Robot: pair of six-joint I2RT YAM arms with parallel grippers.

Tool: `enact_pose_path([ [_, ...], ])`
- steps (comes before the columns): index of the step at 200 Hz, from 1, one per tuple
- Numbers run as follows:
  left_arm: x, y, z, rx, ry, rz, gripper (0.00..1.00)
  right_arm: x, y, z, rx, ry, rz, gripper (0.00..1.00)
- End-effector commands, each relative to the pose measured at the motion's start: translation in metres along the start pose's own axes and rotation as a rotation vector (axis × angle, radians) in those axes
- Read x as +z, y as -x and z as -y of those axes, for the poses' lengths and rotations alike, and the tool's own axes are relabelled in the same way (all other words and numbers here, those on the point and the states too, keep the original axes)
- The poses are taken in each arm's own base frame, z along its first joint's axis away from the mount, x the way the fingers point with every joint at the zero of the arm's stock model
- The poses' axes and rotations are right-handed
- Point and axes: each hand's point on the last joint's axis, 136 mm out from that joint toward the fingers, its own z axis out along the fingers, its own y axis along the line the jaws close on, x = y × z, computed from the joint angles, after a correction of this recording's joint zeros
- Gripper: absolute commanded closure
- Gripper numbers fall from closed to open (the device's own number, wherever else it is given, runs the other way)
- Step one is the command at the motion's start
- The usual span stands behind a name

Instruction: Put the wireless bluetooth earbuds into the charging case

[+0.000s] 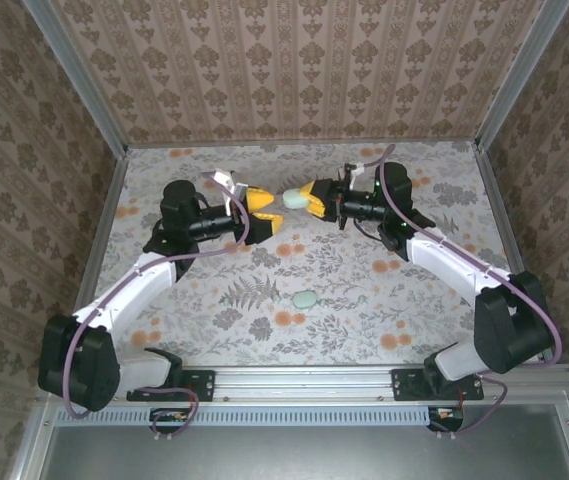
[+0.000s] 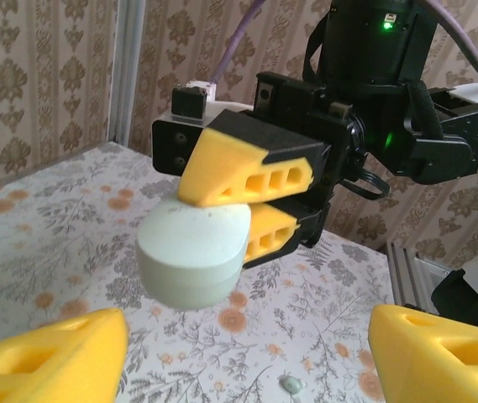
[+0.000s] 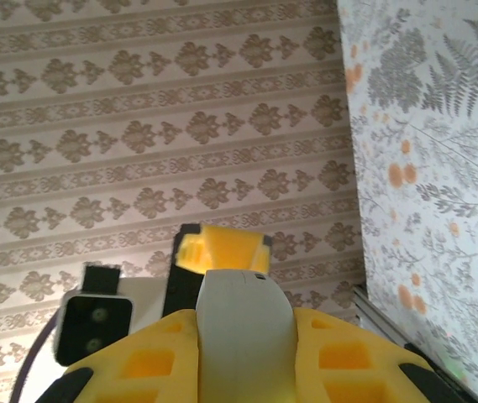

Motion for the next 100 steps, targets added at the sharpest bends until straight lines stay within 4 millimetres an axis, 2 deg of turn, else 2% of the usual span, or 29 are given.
enact_pose_path([
  [1, 0.005, 0.019, 0.011, 0.083, -0.061, 0.043, 0.25, -0.011, -0.004, -0.025, -0.004, 0.068, 0.004, 0.82],
  [11, 0.007, 0.020, 0.009, 0.097, -0.055, 0.046, 0.25, -0.011, -0.005, -0.027, -0.002, 0.072, 0.000, 0.82],
  [16, 0.008, 0.022, 0.008, 0.101, -0.055, 0.048, 0.26, -0.017, -0.011, -0.041, -0.027, 0.096, -0.002, 0.82],
  [26, 0.012, 0.024, 0.006, 0.100, -0.061, 0.051, 0.27, -0.019, -0.014, -0.044, -0.035, 0.100, -0.005, 0.82],
  [61, 0.019, 0.041, 0.010, 0.108, -0.122, 0.102, 0.30, -0.027, -0.021, -0.048, -0.042, 0.094, -0.001, 0.81],
  [82, 0.024, 0.041, 0.008, 0.117, -0.146, 0.092, 0.32, -0.031, -0.022, -0.050, -0.047, 0.098, 0.010, 0.81],
  [87, 0.031, 0.039, 0.018, 0.117, -0.180, 0.083, 0.33, -0.031, -0.023, -0.049, -0.046, 0.097, 0.012, 0.81],
  [100, 0.035, 0.040, 0.020, 0.121, -0.196, 0.081, 0.35, -0.033, -0.023, -0.048, -0.043, 0.095, 0.015, 0.81],
])
